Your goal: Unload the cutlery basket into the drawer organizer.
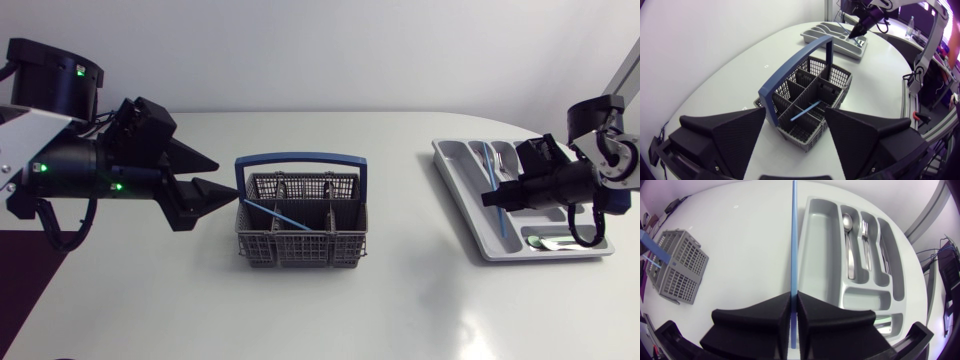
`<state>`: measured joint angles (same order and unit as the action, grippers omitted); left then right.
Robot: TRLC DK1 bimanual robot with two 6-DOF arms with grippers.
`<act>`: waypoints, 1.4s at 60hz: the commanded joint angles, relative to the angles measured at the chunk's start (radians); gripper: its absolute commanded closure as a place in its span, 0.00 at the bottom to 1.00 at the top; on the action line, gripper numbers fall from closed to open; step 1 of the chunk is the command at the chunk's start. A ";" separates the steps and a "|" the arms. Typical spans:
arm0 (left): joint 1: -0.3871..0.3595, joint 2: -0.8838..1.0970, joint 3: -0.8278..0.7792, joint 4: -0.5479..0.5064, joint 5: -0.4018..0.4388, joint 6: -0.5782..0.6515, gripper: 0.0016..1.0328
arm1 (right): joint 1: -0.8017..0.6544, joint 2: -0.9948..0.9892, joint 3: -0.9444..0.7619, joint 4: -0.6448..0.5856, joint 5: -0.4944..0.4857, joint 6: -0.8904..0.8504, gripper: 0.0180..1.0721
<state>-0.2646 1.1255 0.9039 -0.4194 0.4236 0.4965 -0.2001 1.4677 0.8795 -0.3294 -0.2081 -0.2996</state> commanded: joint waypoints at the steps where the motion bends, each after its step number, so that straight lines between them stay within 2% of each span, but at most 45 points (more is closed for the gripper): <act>1: -0.013 -0.023 -0.056 0.028 -0.014 0.040 0.20 | -0.022 0.108 0.069 0.015 0.012 0.011 0.95; 12: -0.028 -0.046 -0.149 0.117 -0.019 0.065 0.20 | -0.030 0.284 0.179 0.016 0.064 0.060 0.95; 21: -0.048 -0.047 -0.195 0.177 -0.023 0.070 0.20 | -0.030 0.387 0.242 0.012 0.069 0.082 0.94; 25: -0.047 -0.032 -0.200 0.191 -0.023 0.066 0.20 | -0.030 0.405 0.250 0.012 0.069 0.085 0.81; 32: -0.045 0.014 -0.194 0.206 -0.022 0.050 0.20 | -0.027 0.410 0.243 0.013 0.069 0.085 0.50; 39: -0.036 0.083 -0.149 0.202 -0.019 -0.013 0.22 | -0.025 0.398 0.236 0.009 0.069 0.085 0.36; 42: -0.013 0.128 -0.091 0.143 0.012 -0.064 0.26 | -0.024 0.379 0.230 0.000 0.069 0.085 0.32; 46: 0.008 0.161 -0.026 0.077 0.052 -0.136 0.32 | -0.024 0.350 0.216 -0.005 0.069 0.085 0.32; 50: 0.010 0.172 0.032 -0.012 0.076 -0.162 0.32 | -0.024 0.325 0.203 -0.016 0.069 0.085 0.32; 64: -0.024 0.244 0.194 -0.216 0.075 -0.357 0.36 | 0.001 0.241 0.173 -0.043 0.069 0.106 0.32; 68: -0.032 0.258 0.205 -0.240 0.073 -0.368 0.36 | 0.013 0.223 0.167 -0.046 0.069 0.114 0.32; 84: -0.051 0.318 0.194 -0.229 -0.002 -0.408 0.38 | 0.091 0.105 0.141 -0.103 0.069 0.148 0.32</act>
<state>-0.3092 1.4151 1.0889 -0.6476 0.4332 0.1188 -0.1287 1.6112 1.0531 -0.4122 -0.1448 -0.1841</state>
